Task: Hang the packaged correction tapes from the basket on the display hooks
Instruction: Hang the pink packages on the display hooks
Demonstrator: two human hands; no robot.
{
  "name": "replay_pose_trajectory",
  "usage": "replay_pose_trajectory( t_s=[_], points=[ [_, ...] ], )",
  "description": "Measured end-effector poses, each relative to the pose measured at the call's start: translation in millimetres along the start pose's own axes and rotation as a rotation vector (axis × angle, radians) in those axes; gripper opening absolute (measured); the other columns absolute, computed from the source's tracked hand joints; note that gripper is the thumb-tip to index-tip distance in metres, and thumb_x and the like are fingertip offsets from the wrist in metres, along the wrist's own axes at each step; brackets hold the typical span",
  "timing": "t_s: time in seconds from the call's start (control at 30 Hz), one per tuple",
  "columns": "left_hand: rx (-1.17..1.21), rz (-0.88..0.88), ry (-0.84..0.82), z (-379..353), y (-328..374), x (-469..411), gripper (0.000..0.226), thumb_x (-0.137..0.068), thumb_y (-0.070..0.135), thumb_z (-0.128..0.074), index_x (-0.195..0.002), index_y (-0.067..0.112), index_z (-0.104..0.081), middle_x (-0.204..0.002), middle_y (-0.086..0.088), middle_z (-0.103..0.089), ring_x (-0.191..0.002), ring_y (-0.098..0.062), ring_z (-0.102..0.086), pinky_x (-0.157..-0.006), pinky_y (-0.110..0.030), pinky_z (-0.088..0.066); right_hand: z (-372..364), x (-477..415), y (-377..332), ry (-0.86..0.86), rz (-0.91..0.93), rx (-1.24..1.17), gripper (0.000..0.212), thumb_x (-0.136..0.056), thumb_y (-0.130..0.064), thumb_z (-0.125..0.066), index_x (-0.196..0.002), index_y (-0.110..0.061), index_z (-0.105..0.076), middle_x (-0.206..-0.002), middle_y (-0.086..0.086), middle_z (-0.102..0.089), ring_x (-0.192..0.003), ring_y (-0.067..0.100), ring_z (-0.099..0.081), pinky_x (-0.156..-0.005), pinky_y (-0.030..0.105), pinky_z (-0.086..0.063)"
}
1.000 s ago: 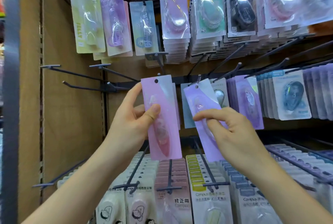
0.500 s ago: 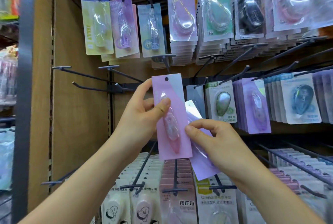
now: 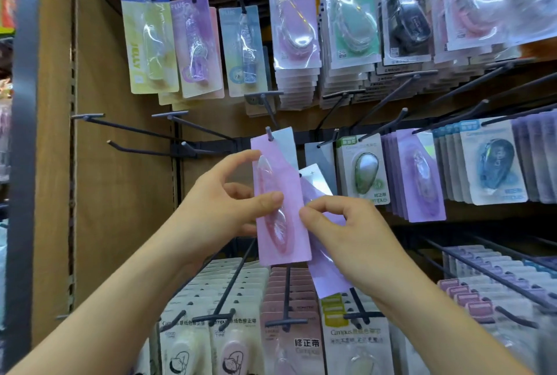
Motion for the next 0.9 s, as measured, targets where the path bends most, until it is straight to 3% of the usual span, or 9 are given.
replay_pose_trajectory(
  t_s=[0.07, 0.13, 0.3, 0.37, 0.5, 0.67, 0.73, 0.8, 0.9],
  points=[
    [-0.074, 0.010, 0.055, 7, -5, -9, 0.062, -0.078, 0.018, -0.080, -0.131, 0.039, -0.055, -0.089, -0.005, -0.075, -0.079, -0.020, -0.075, -0.067, -0.039, -0.063, 9, -1, 5, 0.018, -0.008, 0.085, 0.016, -0.092, -0.021, -0.061, -0.091, -0.029, -0.075, -0.093, -0.017, -0.068, -0.065, 0.004, -0.054, -0.059, 0.016, -0.041],
    [-0.149, 0.031, 0.076, 8, -12, -22, 0.061, -0.079, 0.022, -0.080, -0.131, 0.040, -0.053, -0.095, -0.003, -0.074, -0.081, -0.017, -0.075, -0.068, -0.040, -0.063, 24, -1, 13, 0.019, -0.026, 0.150, 0.033, -0.092, -0.015, -0.059, -0.112, -0.040, -0.066, -0.114, -0.023, -0.061, -0.077, 0.006, -0.060, -0.058, 0.013, -0.043],
    [-0.272, 0.032, 0.084, -7, -38, -69, 0.059, -0.080, 0.023, -0.080, -0.125, 0.038, -0.045, -0.116, -0.006, -0.066, -0.095, -0.021, -0.070, -0.076, -0.042, -0.062, 60, -7, 31, 0.063, -0.092, 0.045, 0.074, -0.084, -0.013, -0.074, -0.137, -0.048, -0.036, -0.118, -0.006, -0.063, -0.087, 0.011, -0.065, -0.062, 0.017, -0.052],
    [-0.348, 0.012, 0.104, -14, -46, -86, 0.059, -0.079, 0.023, -0.081, -0.123, 0.036, -0.043, -0.121, -0.003, -0.062, -0.097, -0.026, -0.068, -0.078, -0.046, -0.061, 70, -11, 40, 0.093, -0.121, 0.016, 0.069, -0.081, -0.013, -0.078, -0.133, -0.042, -0.042, -0.123, -0.007, -0.063, -0.105, 0.014, -0.064, -0.074, 0.024, -0.050],
    [-0.591, -0.033, 0.156, -22, -55, -107, 0.056, -0.084, 0.026, -0.077, -0.123, 0.031, -0.037, -0.120, -0.008, -0.062, -0.093, -0.029, -0.066, -0.064, -0.032, -0.053, 80, -14, 54, 0.076, -0.149, -0.029, 0.030, -0.080, -0.008, -0.079, -0.105, -0.022, -0.069, -0.102, -0.002, -0.076, -0.099, 0.021, -0.071, -0.094, 0.044, -0.054],
    [-0.763, -0.046, 0.151, -25, -65, -122, 0.058, -0.090, 0.024, -0.070, -0.132, 0.025, -0.031, -0.113, -0.016, -0.065, -0.079, -0.026, -0.059, -0.056, -0.028, -0.042, 86, -12, 57, 0.072, -0.146, -0.175, 0.031, -0.080, 0.004, -0.075, -0.106, -0.012, -0.069, -0.091, 0.003, -0.078, -0.087, 0.021, -0.074, -0.081, 0.035, -0.055],
    [-0.743, -0.030, 0.138, -27, -67, -125, 0.059, -0.090, 0.024, -0.070, -0.133, 0.025, -0.029, -0.113, -0.016, -0.064, -0.080, -0.027, -0.061, -0.057, -0.030, -0.046, 86, -13, 62, 0.068, -0.155, -0.229, 0.032, -0.080, 0.007, -0.072, -0.108, -0.010, -0.067, -0.091, 0.006, -0.078, -0.084, 0.019, -0.074, -0.079, 0.035, -0.053],
    [-0.751, -0.016, 0.135, -28, -66, -124, 0.061, -0.090, 0.029, -0.069, -0.134, 0.026, -0.027, -0.114, -0.015, -0.064, -0.083, -0.029, -0.064, -0.065, -0.036, -0.051, 87, -13, 64, 0.063, -0.151, -0.242, 0.032, -0.082, 0.006, -0.071, -0.109, -0.011, -0.066, -0.093, 0.006, -0.078, -0.087, 0.020, -0.074, -0.084, 0.039, -0.055],
    [-0.981, -0.005, 0.133, -30, -58, -109, 0.061, -0.093, 0.044, -0.060, -0.139, 0.026, -0.024, -0.108, -0.008, -0.064, -0.077, -0.024, -0.058, -0.061, -0.033, -0.042, 88, -10, 62, 0.063, -0.128, -0.213, 0.033, -0.084, 0.002, -0.071, -0.109, -0.019, -0.065, -0.096, 0.005, -0.077, -0.095, 0.023, -0.073, -0.093, 0.046, -0.055]
  ],
)
Point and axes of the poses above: each hand's wrist, its own x-axis away from the middle knuckle, its own z-axis out of the back of the hand, y = z × x, the point moved 9 cm from there along -x, towards the middle knuckle
